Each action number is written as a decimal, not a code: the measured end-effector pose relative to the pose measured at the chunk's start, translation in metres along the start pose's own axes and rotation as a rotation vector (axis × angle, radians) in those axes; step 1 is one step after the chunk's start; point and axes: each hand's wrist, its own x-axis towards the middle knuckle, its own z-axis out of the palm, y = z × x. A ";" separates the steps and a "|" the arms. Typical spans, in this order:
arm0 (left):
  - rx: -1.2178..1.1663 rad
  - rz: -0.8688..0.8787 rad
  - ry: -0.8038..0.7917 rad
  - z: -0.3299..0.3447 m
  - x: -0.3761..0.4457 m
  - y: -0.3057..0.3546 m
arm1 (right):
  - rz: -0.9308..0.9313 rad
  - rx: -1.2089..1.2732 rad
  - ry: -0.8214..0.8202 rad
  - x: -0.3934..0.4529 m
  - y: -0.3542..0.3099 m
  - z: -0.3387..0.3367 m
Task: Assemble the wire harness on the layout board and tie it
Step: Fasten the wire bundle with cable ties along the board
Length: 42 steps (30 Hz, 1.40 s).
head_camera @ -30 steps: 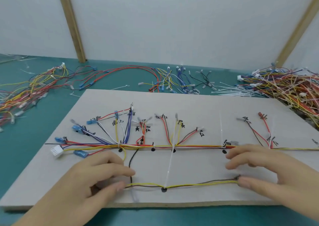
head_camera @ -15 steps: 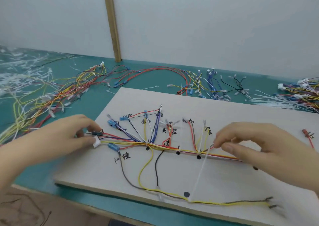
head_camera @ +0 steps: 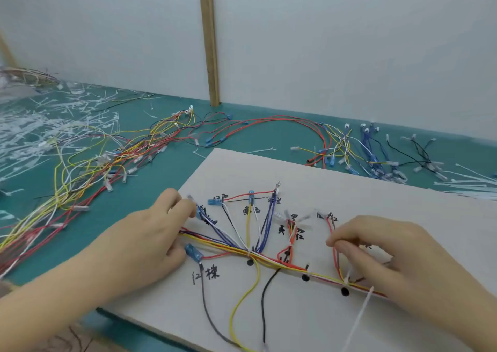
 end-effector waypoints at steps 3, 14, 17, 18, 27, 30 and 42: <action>0.051 0.208 0.071 -0.005 -0.004 -0.006 | -0.021 -0.073 -0.048 -0.001 0.000 0.000; 0.070 0.338 -0.063 -0.012 0.012 -0.005 | -0.032 -0.131 -0.070 -0.001 -0.002 0.002; 0.059 0.334 -0.090 -0.015 0.010 -0.004 | -0.032 -0.155 -0.095 -0.001 -0.001 0.004; 0.016 0.331 -0.103 -0.015 0.007 -0.007 | -0.029 -0.159 -0.099 -0.001 0.000 0.005; -0.418 0.225 0.039 -0.037 0.020 0.018 | 0.010 -0.141 -0.149 0.001 0.001 0.009; -0.565 0.182 -0.067 -0.026 0.030 0.047 | 0.033 -0.057 -0.083 0.002 -0.005 0.001; -1.094 0.022 0.086 -0.020 0.023 0.057 | 0.155 -0.255 -0.230 0.062 -0.057 0.041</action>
